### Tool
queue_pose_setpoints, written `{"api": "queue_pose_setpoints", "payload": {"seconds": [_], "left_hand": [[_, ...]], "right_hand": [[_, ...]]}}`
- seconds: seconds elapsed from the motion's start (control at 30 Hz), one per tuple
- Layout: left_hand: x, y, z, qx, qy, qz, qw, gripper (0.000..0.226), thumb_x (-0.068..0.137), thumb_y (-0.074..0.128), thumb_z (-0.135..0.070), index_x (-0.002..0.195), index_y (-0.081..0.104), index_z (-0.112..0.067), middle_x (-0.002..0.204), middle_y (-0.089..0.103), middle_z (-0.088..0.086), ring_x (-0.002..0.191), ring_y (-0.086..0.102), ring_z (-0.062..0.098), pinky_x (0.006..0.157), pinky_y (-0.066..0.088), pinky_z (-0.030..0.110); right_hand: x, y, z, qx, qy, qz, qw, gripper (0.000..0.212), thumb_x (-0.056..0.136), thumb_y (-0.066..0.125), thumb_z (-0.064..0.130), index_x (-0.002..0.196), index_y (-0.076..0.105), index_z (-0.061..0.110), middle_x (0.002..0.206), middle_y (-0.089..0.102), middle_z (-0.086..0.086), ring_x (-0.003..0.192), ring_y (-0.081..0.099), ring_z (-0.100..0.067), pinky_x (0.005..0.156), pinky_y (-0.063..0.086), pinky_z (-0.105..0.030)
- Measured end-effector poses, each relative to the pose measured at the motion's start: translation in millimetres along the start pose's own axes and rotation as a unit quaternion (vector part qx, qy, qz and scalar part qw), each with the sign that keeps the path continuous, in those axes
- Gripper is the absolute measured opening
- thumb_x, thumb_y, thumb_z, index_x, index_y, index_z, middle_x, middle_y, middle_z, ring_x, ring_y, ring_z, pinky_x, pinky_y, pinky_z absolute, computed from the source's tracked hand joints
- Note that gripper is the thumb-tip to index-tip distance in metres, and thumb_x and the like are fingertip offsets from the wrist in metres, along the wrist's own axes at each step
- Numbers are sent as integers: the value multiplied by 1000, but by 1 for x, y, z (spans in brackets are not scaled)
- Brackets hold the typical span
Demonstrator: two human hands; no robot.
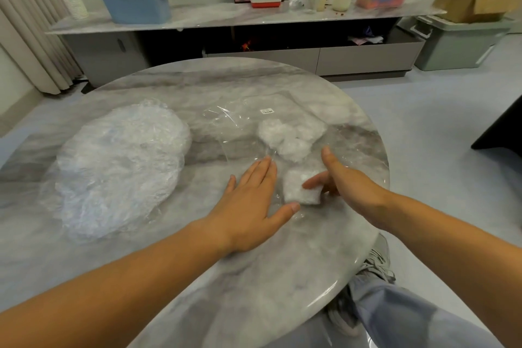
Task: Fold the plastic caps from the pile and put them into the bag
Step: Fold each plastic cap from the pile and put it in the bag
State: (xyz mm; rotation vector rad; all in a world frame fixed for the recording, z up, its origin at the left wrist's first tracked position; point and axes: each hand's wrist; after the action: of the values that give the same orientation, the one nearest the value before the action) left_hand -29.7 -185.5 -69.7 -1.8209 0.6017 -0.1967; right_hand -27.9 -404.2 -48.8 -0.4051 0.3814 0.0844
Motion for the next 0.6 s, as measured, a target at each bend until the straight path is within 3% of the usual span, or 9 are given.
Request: {"api": "queue_pose_setpoints", "payload": {"seconds": [0.1,0.27,0.43,0.6], "left_hand": [[-5,1,-2,4,23,-1,1000,97,87,16,-79,160,-11,-22,167,-17,-9,152,-17,6,126,6,45],[-14,4,-1,35,33,1,999,90,92,19,-74,160,-9,-22,167,-16,-8,152,-16,6,126,3,44],[-18,4,0,35,27,14,999,89,94,19,-74,160,-9,-22,167,-17,-9,152,-16,7,126,0,44],[-19,5,2,39,25,34,998,89,94,19,-74,160,-9,-22,167,-17,-8,152,-17,7,126,-2,45]], "right_hand": [[15,-2,10,170,57,-40,983,85,97,27,74,105,73,4,112,72,-15,108,67,-30,98,52,-39],[30,-3,29,457,126,-45,880,81,95,46,69,127,53,-5,123,64,-24,110,67,-35,92,56,-41],[41,11,33,513,112,-174,833,64,92,59,60,128,55,6,124,59,-13,106,64,-34,98,55,-46],[39,11,36,536,105,-180,818,73,92,57,63,131,50,1,127,59,-18,110,62,-32,108,47,-45]]}}
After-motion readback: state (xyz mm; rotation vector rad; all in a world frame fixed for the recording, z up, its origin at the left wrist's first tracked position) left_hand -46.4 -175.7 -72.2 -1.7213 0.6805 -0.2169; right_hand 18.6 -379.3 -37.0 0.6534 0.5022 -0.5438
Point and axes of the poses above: each hand's wrist, its own x-axis towards the middle knuckle, its own y-axis out of the palm, z = x × y
